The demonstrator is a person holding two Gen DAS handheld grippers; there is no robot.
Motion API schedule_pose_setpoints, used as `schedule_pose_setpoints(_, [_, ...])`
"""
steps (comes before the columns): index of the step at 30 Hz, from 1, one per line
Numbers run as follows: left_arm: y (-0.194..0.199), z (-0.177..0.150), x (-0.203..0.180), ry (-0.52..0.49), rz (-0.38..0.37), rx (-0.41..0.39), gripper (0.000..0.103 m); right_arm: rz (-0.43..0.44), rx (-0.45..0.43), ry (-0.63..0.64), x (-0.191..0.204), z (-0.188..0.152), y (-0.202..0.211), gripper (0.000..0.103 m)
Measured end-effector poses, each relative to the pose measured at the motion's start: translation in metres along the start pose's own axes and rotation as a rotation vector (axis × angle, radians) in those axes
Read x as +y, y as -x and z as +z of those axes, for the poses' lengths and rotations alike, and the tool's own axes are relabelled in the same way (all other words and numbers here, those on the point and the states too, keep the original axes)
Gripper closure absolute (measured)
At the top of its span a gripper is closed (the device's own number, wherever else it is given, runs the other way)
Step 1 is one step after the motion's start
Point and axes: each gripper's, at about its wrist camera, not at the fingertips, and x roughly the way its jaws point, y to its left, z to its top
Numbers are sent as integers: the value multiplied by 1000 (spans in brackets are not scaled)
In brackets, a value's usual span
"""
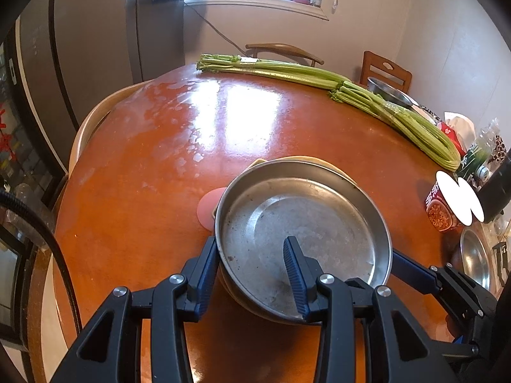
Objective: Organize plates and bowls
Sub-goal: 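Open the left tool to release the silver pan rim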
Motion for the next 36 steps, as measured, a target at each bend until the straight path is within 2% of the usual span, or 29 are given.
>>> schedule_pose_setpoints(20, [-9, 0, 6, 24, -3, 8, 62, -113, -49, 51, 1, -4, -4, 47])
schedule_pose_setpoints(31, [-3, 0, 24, 73, -31, 9, 62, -96, -48, 44, -4, -4, -6, 47])
schedule_pose_setpoints(36, [1, -3, 31, 92, -27, 13, 57, -82, -48, 37, -5, -4, -4, 47])
